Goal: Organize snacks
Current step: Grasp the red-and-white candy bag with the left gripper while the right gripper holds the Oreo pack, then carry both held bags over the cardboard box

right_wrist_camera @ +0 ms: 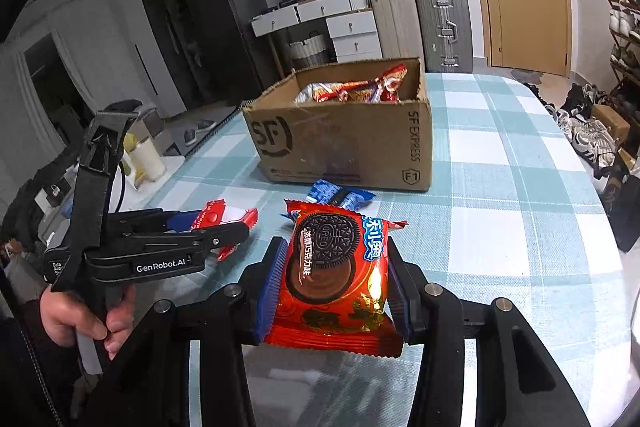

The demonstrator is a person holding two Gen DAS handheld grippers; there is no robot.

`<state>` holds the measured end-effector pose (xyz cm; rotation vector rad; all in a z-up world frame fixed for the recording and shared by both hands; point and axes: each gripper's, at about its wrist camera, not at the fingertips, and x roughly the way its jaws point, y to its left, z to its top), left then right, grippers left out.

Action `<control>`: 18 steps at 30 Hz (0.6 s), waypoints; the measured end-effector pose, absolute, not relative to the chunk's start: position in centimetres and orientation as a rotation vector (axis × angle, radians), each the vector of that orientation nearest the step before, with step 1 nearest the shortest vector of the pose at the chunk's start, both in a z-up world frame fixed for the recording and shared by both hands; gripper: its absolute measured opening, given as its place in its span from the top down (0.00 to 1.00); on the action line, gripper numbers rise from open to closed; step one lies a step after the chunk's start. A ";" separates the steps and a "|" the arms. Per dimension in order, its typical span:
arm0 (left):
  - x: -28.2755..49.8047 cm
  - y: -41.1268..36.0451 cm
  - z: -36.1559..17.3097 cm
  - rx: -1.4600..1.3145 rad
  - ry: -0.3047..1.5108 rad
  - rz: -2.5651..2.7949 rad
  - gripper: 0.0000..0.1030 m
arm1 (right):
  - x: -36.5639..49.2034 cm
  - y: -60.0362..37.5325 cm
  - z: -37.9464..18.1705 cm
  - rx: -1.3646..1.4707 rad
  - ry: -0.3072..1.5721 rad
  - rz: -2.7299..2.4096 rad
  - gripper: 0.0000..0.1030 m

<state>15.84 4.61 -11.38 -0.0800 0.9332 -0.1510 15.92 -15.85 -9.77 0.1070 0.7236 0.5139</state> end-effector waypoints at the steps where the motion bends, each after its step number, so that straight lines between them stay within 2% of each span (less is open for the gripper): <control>1: 15.6 4.5 -10.9 -0.079 0.927 -0.154 0.55 | 15.8 -15.8 -9.6 0.107 0.720 0.516 0.55; 18: 17.1 4.8 -3.9 -0.038 0.820 -0.165 0.55 | 16.6 -16.0 -4.1 0.151 0.640 0.589 0.55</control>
